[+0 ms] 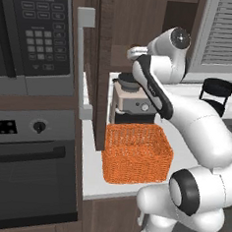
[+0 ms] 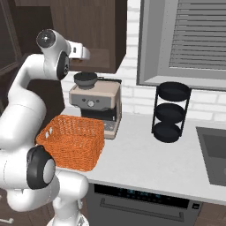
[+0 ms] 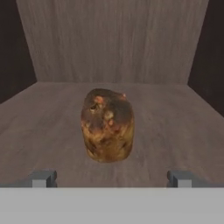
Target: Open the cabinet, pick up the bread from the cabinet and place it in the basket. Then move the basket to the dining counter.
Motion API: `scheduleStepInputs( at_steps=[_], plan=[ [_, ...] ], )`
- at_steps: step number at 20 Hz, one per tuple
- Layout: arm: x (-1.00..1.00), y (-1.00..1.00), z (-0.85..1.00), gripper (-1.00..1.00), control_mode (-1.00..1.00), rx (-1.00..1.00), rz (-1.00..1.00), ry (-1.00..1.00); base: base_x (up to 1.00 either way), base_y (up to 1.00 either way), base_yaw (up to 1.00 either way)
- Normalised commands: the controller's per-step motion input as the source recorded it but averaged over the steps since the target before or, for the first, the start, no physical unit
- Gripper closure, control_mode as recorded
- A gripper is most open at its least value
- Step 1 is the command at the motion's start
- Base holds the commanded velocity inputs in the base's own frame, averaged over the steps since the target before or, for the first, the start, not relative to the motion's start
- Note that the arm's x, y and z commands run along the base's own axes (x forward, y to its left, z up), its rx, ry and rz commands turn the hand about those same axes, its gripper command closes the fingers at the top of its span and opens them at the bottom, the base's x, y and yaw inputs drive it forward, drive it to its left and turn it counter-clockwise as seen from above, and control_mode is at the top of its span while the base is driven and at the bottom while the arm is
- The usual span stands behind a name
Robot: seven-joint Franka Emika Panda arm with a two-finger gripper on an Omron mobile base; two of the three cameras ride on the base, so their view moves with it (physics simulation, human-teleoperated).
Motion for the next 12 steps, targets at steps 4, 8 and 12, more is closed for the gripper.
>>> scheduleStepInputs(
  at_steps=[4,8,12],
  plan=[
    [0.38,0.12,0.0,-1.0,-1.0,0.0,0.0,0.0,0.0,0.0,0.0],
    [0.32,0.02,-0.08,-1.0,-1.0,0.0,0.0,0.0,0.0,0.0,0.0],
    [0.22,0.0,-0.17,-1.0,-1.0,0.01,0.0,0.0,0.0,0.0,0.0]
  ],
)
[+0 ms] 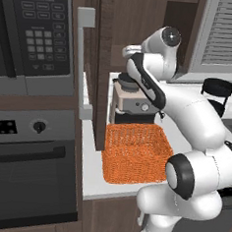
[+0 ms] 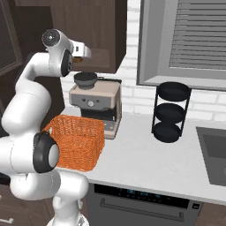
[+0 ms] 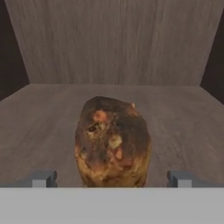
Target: Open the cabinet, pick up the bread from the cabinet and place it in the basket. Then move the basket to the dining counter.
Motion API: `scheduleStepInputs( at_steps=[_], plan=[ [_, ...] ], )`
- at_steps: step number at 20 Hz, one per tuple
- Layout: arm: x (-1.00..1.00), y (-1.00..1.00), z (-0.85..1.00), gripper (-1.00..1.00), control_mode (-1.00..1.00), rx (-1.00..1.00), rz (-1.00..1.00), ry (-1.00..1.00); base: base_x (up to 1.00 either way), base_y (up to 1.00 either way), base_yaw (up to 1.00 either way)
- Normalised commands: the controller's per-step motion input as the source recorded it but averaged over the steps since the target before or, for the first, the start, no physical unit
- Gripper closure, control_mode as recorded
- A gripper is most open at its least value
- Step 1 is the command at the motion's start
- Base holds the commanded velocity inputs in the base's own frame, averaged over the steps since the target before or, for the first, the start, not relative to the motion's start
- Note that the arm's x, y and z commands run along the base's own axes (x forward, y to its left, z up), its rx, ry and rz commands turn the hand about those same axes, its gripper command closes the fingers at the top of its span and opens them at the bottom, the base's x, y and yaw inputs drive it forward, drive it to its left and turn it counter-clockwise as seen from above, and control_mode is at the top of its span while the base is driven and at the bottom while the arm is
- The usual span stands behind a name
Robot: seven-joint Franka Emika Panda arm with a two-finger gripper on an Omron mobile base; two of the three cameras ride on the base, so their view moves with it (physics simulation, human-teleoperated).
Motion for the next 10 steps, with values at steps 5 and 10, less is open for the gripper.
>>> scheduleStepInputs(
  at_steps=[5,10],
  plan=[
    [0.22,0.0,-0.16,-1.0,-1.0,0.0,0.0,0.0,0.0,0.0,0.0],
    [0.32,0.0,-0.02,-1.0,-1.0,0.0,0.0,0.0,0.0,0.0,0.0]
  ],
)
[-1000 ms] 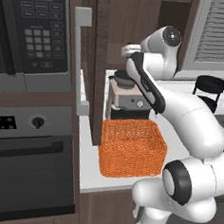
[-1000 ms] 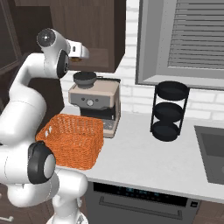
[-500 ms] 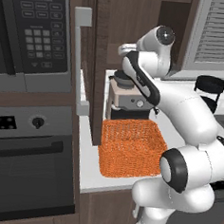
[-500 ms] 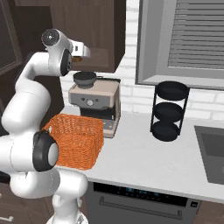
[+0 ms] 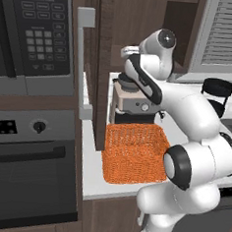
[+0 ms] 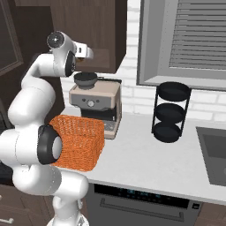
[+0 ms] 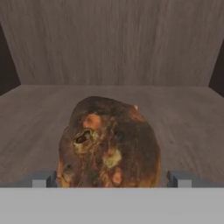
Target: Open the cabinet, pick up the bread from the cabinet and place it in the basket. Then move the basket to the dining counter.
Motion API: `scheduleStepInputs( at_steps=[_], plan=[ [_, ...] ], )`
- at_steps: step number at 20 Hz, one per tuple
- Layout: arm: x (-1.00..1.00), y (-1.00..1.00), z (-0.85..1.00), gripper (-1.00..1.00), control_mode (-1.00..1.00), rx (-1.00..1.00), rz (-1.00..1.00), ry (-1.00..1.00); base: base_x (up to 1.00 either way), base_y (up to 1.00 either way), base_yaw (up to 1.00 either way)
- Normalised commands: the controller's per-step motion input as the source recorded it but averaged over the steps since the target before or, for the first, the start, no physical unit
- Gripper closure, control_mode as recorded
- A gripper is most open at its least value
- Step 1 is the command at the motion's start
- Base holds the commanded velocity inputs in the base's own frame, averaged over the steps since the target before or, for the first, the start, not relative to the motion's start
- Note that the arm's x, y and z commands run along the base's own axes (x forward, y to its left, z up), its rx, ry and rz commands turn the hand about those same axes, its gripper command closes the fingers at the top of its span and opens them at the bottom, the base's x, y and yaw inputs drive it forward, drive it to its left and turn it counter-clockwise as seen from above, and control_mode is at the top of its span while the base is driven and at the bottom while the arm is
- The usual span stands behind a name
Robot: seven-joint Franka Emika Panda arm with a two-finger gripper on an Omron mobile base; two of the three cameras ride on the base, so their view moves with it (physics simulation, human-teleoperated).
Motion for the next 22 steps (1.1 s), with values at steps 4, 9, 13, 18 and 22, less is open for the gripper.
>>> scheduleStepInputs(
  at_steps=[4,9,13,18,22],
  plan=[
    [0.28,0.0,0.0,-1.0,-1.0,0.0,0.0,0.0,0.0,0.0,0.0],
    [0.06,0.0,0.0,1.0,-1.0,0.0,0.0,0.0,0.0,0.0,0.0],
    [-0.13,0.0,0.0,1.0,-1.0,0.0,0.0,-0.02,0.0,0.0,0.0],
    [-0.87,-0.1,0.0,1.0,-1.0,0.0,-0.02,-0.16,0.0,0.0,0.0],
    [-1.0,-0.17,0.01,1.0,-1.0,0.0,-0.01,-0.16,0.0,0.0,0.0]
  ],
)
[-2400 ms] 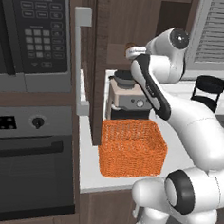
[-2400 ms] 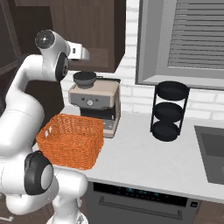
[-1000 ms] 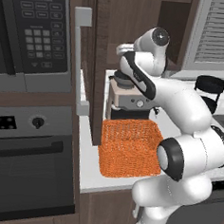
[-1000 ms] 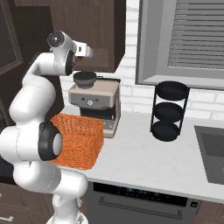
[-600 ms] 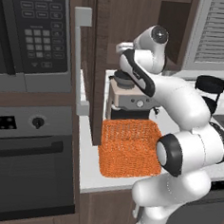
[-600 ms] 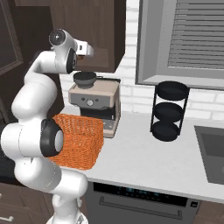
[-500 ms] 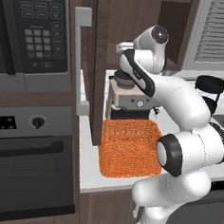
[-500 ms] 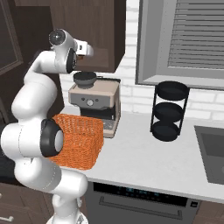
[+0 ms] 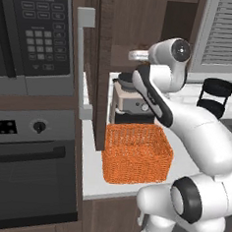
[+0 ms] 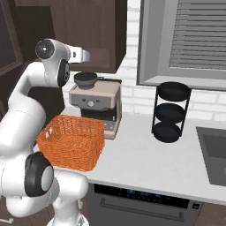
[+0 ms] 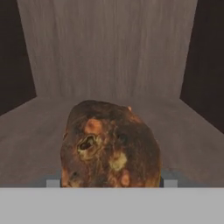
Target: Open the cabinet, pick up the bread from the cabinet and place it in the basket. Then move the basket to the dining counter.
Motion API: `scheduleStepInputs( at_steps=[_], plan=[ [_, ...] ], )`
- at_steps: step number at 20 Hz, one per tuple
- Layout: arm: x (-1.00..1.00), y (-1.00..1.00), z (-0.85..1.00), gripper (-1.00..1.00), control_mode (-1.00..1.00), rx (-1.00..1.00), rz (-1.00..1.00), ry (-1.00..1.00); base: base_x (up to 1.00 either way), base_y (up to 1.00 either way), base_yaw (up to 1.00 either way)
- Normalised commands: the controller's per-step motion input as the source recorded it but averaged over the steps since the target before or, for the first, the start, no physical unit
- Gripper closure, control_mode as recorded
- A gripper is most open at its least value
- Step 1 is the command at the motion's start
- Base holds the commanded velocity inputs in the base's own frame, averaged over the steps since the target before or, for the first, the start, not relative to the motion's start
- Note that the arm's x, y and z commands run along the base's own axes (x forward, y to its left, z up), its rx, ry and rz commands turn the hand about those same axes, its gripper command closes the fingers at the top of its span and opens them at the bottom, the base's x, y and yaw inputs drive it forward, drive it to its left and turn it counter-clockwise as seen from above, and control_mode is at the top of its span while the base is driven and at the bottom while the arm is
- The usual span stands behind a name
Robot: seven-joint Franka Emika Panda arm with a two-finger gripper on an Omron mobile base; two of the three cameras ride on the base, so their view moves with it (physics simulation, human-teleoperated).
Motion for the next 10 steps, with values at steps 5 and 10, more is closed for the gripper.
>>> scheduleStepInputs(
  at_steps=[5,10],
  plan=[
    [-1.0,-0.26,0.12,1.0,-1.0,0.07,-0.04,0.02,0.0,0.0,0.0],
    [-1.0,-0.24,0.36,1.0,-1.0,0.11,-0.03,0.12,0.0,0.0,0.0]
  ],
)
